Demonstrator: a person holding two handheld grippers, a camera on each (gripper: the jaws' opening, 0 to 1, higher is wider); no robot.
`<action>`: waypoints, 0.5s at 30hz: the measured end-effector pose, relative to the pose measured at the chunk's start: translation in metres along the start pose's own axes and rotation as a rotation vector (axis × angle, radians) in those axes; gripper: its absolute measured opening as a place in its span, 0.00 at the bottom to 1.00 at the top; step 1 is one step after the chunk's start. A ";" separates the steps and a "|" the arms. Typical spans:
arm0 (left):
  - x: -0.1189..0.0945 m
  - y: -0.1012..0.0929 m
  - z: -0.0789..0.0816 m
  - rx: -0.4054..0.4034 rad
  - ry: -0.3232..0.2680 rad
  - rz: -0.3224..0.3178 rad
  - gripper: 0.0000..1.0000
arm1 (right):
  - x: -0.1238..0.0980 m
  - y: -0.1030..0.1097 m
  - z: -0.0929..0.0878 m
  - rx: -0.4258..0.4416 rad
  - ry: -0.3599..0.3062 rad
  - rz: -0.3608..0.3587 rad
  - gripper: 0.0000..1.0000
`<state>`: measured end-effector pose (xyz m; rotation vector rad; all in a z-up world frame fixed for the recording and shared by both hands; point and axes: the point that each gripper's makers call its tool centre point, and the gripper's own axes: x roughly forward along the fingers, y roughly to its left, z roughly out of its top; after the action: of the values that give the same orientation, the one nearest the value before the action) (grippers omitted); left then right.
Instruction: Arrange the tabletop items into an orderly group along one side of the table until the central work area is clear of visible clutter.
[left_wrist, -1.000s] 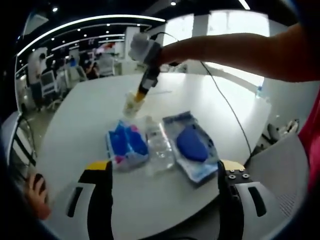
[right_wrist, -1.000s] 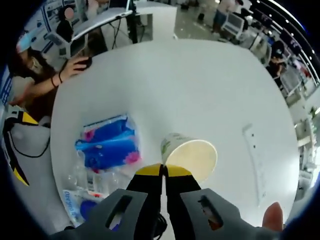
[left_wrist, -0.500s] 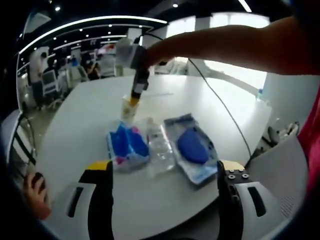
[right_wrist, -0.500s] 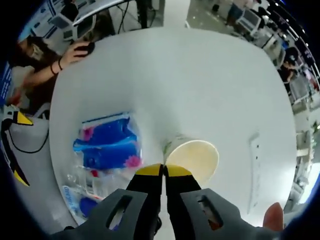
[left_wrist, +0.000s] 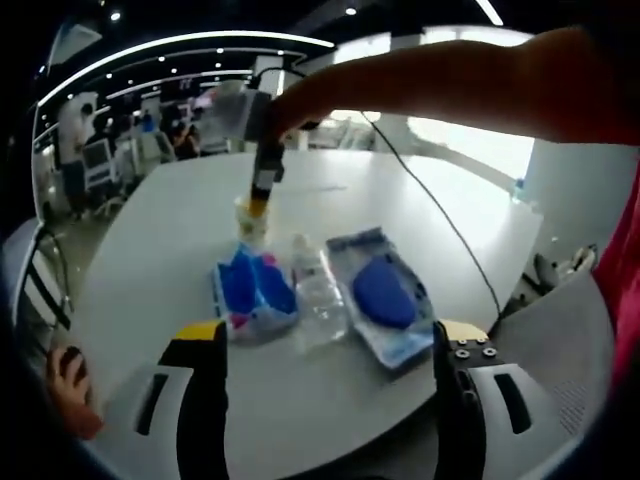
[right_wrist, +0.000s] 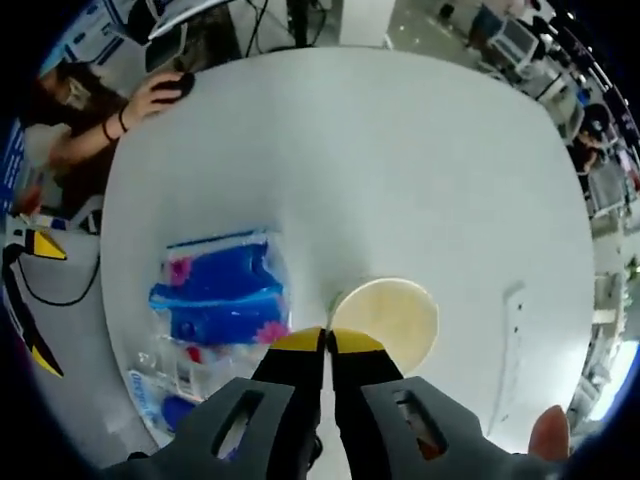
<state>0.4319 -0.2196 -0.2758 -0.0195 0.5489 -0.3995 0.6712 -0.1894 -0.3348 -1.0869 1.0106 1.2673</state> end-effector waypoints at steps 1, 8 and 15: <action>0.000 0.000 0.000 0.000 0.000 0.000 0.82 | 0.000 0.000 0.000 0.000 0.001 0.001 0.03; 0.000 -0.001 0.000 0.000 0.002 -0.003 0.82 | -0.001 -0.002 0.000 0.008 0.005 -0.007 0.07; 0.000 -0.001 0.000 0.006 0.005 -0.005 0.81 | -0.009 -0.002 0.004 0.014 -0.019 -0.013 0.08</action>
<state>0.4317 -0.2209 -0.2758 -0.0142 0.5527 -0.4065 0.6724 -0.1877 -0.3252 -1.0674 0.9944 1.2563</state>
